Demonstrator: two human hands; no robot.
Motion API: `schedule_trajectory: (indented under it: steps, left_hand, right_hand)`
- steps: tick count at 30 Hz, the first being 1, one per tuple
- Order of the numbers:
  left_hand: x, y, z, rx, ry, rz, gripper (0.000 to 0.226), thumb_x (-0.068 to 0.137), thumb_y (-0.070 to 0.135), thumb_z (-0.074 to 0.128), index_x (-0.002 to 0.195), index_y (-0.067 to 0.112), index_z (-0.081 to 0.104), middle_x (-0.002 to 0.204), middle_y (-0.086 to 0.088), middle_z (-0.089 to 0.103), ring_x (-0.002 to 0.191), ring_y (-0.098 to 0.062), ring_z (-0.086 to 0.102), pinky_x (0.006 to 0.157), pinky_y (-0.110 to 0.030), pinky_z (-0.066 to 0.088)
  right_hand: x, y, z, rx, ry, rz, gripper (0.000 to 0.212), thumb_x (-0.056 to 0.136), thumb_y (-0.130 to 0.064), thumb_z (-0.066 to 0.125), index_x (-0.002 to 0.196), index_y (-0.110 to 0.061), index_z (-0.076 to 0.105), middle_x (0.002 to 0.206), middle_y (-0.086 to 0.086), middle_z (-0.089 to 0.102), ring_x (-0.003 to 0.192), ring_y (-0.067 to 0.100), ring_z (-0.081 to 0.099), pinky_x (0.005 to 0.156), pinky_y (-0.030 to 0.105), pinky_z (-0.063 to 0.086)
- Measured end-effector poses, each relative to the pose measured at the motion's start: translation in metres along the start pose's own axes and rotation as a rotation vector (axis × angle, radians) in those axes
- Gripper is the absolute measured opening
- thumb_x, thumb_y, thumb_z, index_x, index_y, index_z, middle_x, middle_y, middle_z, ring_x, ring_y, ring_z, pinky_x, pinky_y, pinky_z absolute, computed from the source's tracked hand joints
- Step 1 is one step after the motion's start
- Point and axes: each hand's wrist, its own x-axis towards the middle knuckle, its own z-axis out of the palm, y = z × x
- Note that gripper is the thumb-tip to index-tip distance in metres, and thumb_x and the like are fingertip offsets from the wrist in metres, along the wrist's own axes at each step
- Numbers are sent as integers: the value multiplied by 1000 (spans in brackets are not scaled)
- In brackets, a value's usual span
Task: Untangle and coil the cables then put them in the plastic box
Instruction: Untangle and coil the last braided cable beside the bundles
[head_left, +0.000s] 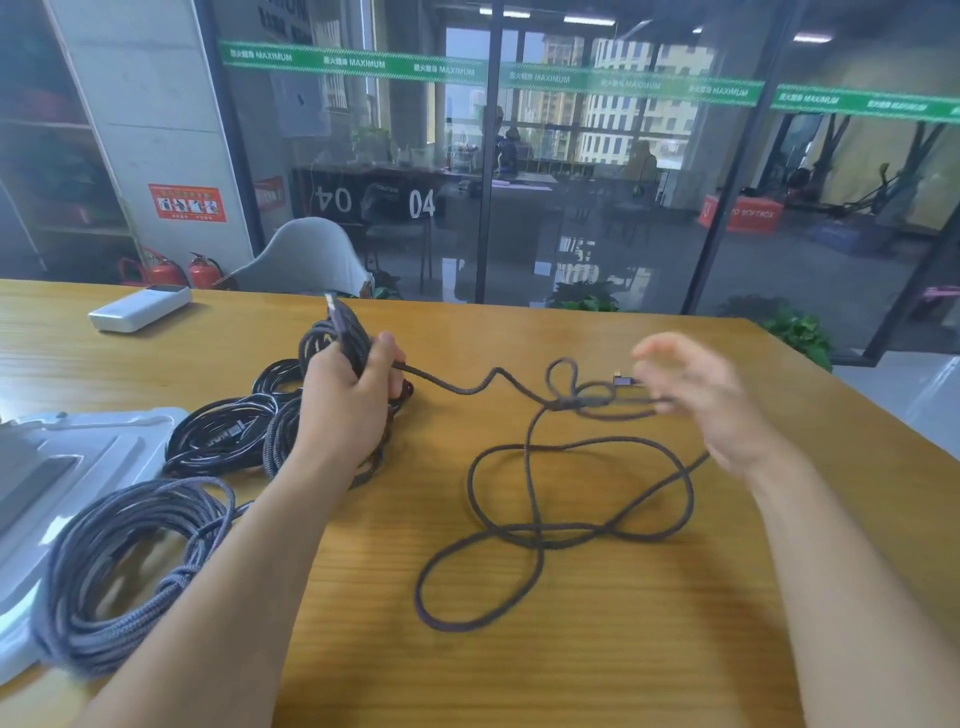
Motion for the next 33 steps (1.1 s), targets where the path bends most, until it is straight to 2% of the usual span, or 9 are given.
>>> schedule_trajectory:
  steps: [3,6,10,14,17,21,23,27,33]
  left_hand:
    - [-3,4,0,-20,-58,-22,40,109,35,51,82,11,69,58,4,60,51,-15,47,49,-26,39]
    - [-7,6,4,-19,-136,-15,43,109,38,51,83,8,67,60,1,58,55,-21,44,55,-33,37]
    - [-12,9,6,5,-275,51,47,109,39,50,84,3,66,61,-1,56,51,-19,40,48,-28,34]
    - [-14,11,8,-5,-303,56,42,109,37,50,85,6,65,57,6,54,47,-8,40,46,-16,33]
    - [-15,14,6,-63,-304,15,40,109,37,49,88,7,66,60,1,61,51,-9,47,49,-17,38]
    - [-20,21,8,-190,-370,22,43,113,28,41,97,-4,64,79,-14,76,55,-18,60,55,-31,46]
    - [-23,24,9,-291,-429,-16,43,114,27,38,102,-7,61,83,-17,76,66,-25,69,62,-38,53]
    - [-30,34,9,-557,-579,-128,36,112,27,40,93,4,60,69,-12,68,62,-26,67,62,-31,55]
    - [-32,36,9,-712,-732,-198,33,109,33,49,80,16,53,56,5,22,43,-11,23,44,-23,25]
  right_hand:
    - [-5,1,21,-374,-410,89,57,87,-33,85,133,-49,57,65,-7,47,61,14,44,71,32,41]
    - [-8,0,51,-696,-439,14,46,95,-17,72,129,-46,65,72,-13,54,62,3,46,69,26,40]
    - [-8,-8,75,-340,-132,-212,37,100,-15,54,125,-37,70,118,-20,57,116,-2,54,97,24,43]
    - [-13,-15,89,-160,-433,-172,34,107,-36,46,102,-23,77,133,-15,67,143,1,45,118,34,34]
    - [-20,-27,84,-196,-531,-157,35,106,-42,56,86,-23,79,102,3,78,128,28,63,115,53,40]
    - [-34,-52,95,-114,-757,-128,39,106,-24,58,76,-1,69,65,16,62,64,19,61,71,24,52]
    - [-38,-55,108,-137,-842,-108,36,106,-25,58,80,-4,70,70,30,53,61,21,52,63,19,49]
    - [-31,-43,116,-303,-865,-109,38,106,-39,58,81,-15,71,71,21,49,62,27,42,62,32,41]
    - [-18,-24,100,-327,-847,-35,38,103,-46,61,76,-23,72,68,14,48,66,33,39,67,36,33]
